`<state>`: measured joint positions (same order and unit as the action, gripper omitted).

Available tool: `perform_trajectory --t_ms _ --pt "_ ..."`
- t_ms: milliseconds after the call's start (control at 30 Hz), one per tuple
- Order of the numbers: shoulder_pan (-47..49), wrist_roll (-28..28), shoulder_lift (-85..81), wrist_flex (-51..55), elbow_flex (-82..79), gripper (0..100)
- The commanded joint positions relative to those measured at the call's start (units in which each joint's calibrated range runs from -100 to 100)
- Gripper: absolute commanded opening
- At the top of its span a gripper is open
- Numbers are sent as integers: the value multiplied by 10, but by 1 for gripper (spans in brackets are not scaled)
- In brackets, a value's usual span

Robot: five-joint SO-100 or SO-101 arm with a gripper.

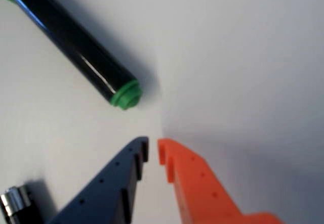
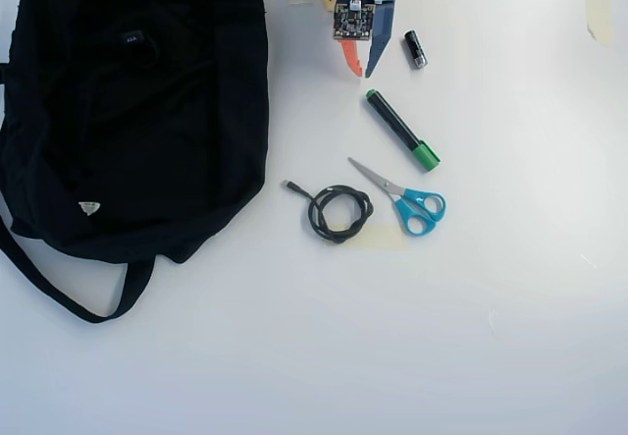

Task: Put the bike light into the black bag

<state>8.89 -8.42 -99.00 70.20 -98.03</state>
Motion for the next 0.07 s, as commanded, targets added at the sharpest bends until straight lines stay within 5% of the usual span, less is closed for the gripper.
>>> perform_trajectory --t_ms 0,33 --pt "-1 2 -4 0 -13 2" --pt "-1 2 -4 0 -13 2"
